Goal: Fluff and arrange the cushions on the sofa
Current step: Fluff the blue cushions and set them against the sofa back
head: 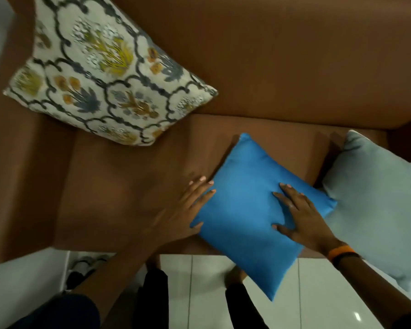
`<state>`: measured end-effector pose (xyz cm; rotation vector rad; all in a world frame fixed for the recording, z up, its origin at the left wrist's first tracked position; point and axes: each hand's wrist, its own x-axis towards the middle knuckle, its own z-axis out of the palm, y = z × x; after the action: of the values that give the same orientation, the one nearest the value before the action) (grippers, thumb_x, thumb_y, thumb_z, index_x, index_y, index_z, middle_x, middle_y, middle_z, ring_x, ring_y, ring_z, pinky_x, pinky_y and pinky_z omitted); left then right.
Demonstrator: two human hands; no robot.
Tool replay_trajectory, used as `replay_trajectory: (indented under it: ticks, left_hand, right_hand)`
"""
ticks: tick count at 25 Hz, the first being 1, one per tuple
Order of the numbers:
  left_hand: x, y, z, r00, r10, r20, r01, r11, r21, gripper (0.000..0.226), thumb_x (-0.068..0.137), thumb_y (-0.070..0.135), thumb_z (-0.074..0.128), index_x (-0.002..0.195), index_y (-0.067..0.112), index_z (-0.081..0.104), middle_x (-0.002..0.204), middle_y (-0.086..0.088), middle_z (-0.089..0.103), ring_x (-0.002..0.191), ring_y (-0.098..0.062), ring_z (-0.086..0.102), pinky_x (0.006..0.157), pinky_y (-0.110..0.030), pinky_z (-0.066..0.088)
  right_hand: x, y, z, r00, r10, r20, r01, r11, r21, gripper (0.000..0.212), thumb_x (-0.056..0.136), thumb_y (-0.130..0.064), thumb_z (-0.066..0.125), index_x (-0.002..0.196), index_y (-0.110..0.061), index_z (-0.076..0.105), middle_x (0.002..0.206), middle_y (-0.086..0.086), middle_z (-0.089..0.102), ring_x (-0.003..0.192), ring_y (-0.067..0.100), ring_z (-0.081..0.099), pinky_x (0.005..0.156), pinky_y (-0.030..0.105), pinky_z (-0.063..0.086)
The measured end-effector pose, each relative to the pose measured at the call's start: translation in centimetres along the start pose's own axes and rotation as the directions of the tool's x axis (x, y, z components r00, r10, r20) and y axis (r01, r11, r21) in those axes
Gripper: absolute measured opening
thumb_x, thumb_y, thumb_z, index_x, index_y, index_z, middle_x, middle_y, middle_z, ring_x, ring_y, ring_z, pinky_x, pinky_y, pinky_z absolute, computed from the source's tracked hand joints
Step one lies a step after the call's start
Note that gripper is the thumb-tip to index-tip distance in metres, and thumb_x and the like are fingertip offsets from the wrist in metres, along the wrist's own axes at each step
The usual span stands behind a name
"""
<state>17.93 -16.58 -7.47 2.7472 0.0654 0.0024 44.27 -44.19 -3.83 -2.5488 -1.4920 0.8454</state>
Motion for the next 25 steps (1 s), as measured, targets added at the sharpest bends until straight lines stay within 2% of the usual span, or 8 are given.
replay_trajectory:
  ticks: [5,10,14,16,17,19,22,25]
  left_hand:
    - [1.3,7.5,9.1,0.953,-0.127,0.274,0.075,0.979,0.191,0.119,0.076,0.078,0.059,0.163,0.011,0.012,0.171,-0.016,0.009,0.158,-0.038,0.008,0.125,-0.061,0.021]
    - [2.0,7.6,13.6,0.954,-0.197,0.227,0.140,0.959,0.245,0.119,0.071,0.088,0.047,0.164,0.025,0.008,0.170,-0.019,0.007,0.157,-0.040,0.011,0.123,-0.067,0.015]
    - [3.2,7.3,11.5,0.907,-0.298,0.297,0.327,0.943,-0.052,0.108,0.068,0.086,0.059,0.155,0.026,0.038,0.160,-0.005,0.039,0.149,-0.023,0.037,0.125,-0.048,0.025]
    - [5.0,7.2,6.9,0.777,-0.420,0.468,0.512,0.855,-0.084,0.077,0.083,0.061,0.069,0.148,0.027,0.046,0.154,0.005,0.044,0.144,-0.018,0.042,0.123,-0.034,0.026]
    - [5.2,5.6,5.7,0.687,-0.544,0.481,0.576,0.812,0.096,0.059,0.093,0.051,0.064,0.143,0.023,0.050,0.155,0.006,0.043,0.145,-0.018,0.040,0.125,-0.034,0.024]
    - [8.8,3.8,3.8,0.359,-0.667,0.653,0.869,0.495,0.028,0.050,0.103,0.042,0.051,0.142,0.011,0.053,0.157,-0.006,0.044,0.147,-0.029,0.037,0.126,-0.050,0.024]
    - [10.0,0.1,-2.3,0.539,-0.735,0.412,0.835,0.528,-0.152,0.057,0.108,0.038,0.045,0.154,0.006,0.037,0.162,-0.012,0.036,0.148,-0.030,0.034,0.127,-0.047,0.021]
    - [13.1,-1.6,-11.7,0.751,-0.654,0.087,0.601,0.623,-0.500,0.076,0.079,0.042,0.078,0.144,0.024,0.045,0.133,0.019,0.053,0.119,0.013,0.048,0.102,0.002,0.034]
  right_hand:
    - [-4.1,9.6,4.5,0.977,-0.158,0.145,0.189,0.954,-0.231,0.125,0.064,-0.082,0.061,0.163,-0.018,0.020,0.174,0.008,0.010,0.162,0.028,0.010,0.130,0.053,0.014]
    - [-1.7,12.5,9.3,0.949,-0.309,-0.065,0.274,0.907,-0.319,0.076,0.095,-0.022,0.045,0.163,-0.019,0.012,0.171,0.012,0.021,0.158,0.030,0.023,0.125,0.056,0.030]
    - [-0.5,12.6,9.1,0.932,-0.312,-0.182,0.254,0.925,-0.284,0.056,0.097,-0.022,0.042,0.152,-0.022,0.047,0.161,0.007,0.047,0.147,0.027,0.046,0.120,0.050,0.030]
    - [-1.1,12.0,5.6,0.938,-0.300,-0.176,0.270,0.947,-0.174,0.053,0.092,-0.022,0.054,0.145,-0.022,0.058,0.155,0.002,0.056,0.143,0.025,0.053,0.116,0.051,0.034]
    - [-1.2,11.5,3.3,0.945,-0.275,-0.178,0.256,0.959,-0.124,0.055,0.086,-0.021,0.063,0.142,-0.022,0.061,0.151,0.000,0.059,0.140,0.024,0.056,0.114,0.052,0.037]
    - [-0.6,10.2,-2.1,0.959,-0.203,-0.198,0.198,0.979,-0.042,0.064,0.070,-0.015,0.077,0.133,-0.019,0.067,0.139,0.001,0.069,0.130,0.024,0.065,0.105,0.059,0.045]
    - [1.8,7.6,-10.6,0.937,-0.171,-0.303,0.163,0.985,-0.053,0.047,0.070,-0.032,0.061,0.108,-0.009,0.076,0.101,0.015,0.081,0.094,0.036,0.077,0.083,0.062,0.055]
    - [6.3,6.6,-18.1,0.947,-0.085,-0.311,0.089,0.996,-0.001,0.040,0.081,-0.047,0.056,0.085,-0.011,0.071,0.078,0.023,0.075,0.075,0.043,0.072,0.071,0.052,0.052]
